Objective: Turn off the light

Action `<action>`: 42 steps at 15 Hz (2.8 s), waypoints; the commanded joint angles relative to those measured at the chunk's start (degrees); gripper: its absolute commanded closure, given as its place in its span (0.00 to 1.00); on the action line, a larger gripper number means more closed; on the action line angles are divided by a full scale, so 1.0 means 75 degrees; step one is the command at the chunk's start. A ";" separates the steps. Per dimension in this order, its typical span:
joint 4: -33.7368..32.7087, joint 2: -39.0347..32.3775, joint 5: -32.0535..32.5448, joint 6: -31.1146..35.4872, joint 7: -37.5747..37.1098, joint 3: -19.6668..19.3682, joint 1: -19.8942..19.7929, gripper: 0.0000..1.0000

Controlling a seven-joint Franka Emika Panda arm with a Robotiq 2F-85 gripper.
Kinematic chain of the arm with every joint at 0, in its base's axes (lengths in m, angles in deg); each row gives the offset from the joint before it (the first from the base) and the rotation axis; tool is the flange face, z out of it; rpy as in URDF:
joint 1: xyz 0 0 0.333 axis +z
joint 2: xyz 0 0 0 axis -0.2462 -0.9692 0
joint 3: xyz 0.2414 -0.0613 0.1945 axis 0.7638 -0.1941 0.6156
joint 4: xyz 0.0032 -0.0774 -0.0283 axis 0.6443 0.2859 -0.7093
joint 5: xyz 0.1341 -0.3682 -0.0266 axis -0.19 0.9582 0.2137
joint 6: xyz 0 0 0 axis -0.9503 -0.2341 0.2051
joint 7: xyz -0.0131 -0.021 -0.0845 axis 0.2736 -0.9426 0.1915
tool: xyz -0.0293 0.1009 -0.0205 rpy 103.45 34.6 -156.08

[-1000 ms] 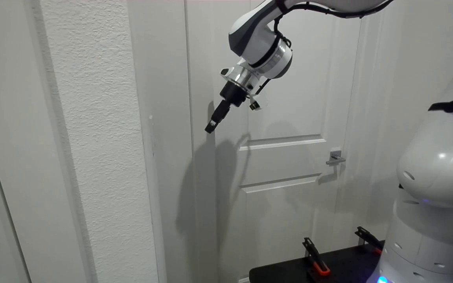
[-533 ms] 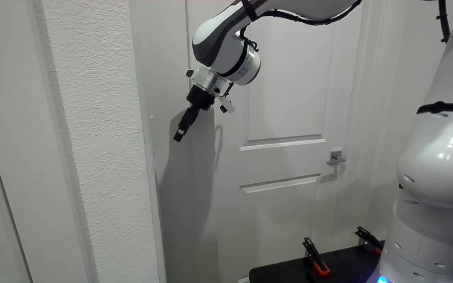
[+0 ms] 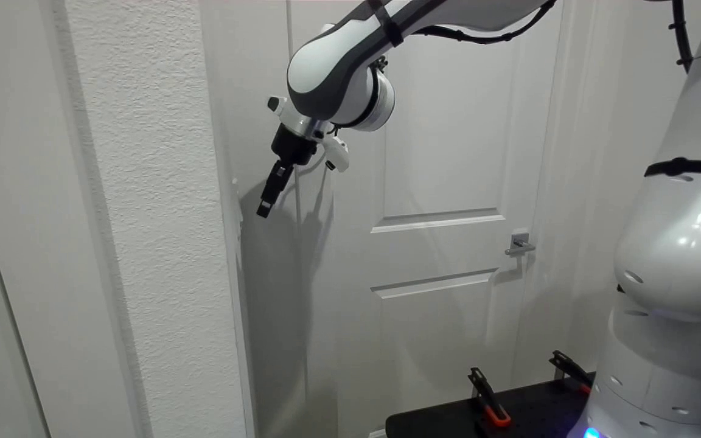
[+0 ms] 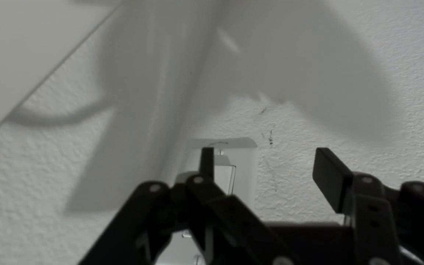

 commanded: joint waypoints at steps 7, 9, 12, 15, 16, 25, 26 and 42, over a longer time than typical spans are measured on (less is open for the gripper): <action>-0.0160 -0.0401 0.2230 0.0630 -0.1074 0.0103 -0.0035 1.00; -0.0236 -0.0586 0.2697 0.0765 -0.1294 0.0098 -0.0059 1.00; -0.0386 -0.0858 0.3350 0.0916 -0.1608 0.0094 -0.0101 1.00; -0.0519 -0.1120 0.4087 0.1185 -0.1925 0.0069 -0.0159 1.00; -0.0575 -0.1196 0.4304 0.1257 -0.2034 0.0059 -0.0168 1.00; -0.0892 -0.1688 0.5510 0.2042 -0.3020 -0.0133 -0.0105 1.00; -0.0935 -0.1755 0.5480 0.2139 -0.3056 -0.0127 -0.0104 1.00; -0.1510 -0.1470 0.3791 -0.1387 -0.2687 0.0283 -0.0211 1.00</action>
